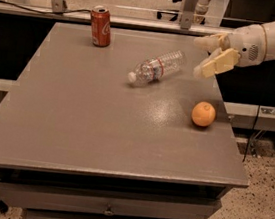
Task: Knock water bottle over
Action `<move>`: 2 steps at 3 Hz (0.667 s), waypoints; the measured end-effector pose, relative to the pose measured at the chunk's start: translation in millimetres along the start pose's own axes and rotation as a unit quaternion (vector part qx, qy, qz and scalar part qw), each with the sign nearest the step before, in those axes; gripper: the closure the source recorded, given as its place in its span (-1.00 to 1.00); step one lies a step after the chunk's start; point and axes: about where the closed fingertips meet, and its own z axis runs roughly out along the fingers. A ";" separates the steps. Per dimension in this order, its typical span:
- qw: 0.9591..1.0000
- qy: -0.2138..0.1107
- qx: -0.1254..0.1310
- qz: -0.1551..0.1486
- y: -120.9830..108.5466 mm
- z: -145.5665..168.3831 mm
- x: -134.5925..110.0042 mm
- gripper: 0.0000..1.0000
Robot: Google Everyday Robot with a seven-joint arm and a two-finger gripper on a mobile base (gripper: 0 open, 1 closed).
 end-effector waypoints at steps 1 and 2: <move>1.000 0.005 0.022 -0.008 -7.6 -16.0 -0.5 -1.00; 0.998 0.009 0.054 -0.020 -23.7 -47.0 2.6 -1.00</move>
Offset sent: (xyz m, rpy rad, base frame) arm 0.0436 -0.1144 0.0485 -0.0652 -0.1793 -0.1741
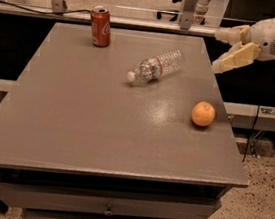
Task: Knock water bottle over
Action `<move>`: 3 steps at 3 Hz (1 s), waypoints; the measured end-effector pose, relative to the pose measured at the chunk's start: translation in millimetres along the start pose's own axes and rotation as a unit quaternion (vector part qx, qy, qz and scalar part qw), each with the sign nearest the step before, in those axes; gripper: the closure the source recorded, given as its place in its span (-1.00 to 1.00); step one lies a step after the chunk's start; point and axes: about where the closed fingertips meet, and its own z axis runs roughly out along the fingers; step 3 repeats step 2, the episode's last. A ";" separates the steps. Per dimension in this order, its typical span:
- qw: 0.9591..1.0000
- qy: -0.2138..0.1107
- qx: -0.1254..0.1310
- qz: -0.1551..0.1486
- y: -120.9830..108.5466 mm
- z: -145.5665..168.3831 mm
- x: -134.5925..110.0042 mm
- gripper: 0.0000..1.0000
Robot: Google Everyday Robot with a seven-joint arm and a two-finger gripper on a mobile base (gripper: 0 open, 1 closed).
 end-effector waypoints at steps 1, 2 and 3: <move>0.999 0.003 0.043 -0.019 -20.1 -41.3 0.8 -1.00; 0.998 -0.003 0.059 -0.032 -24.7 -51.9 -10.6 -1.00; 0.998 -0.003 0.059 -0.032 -24.7 -51.9 -10.6 -1.00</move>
Offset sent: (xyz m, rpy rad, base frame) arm 0.0102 -0.0364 0.0137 -0.0195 -0.0577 -0.0535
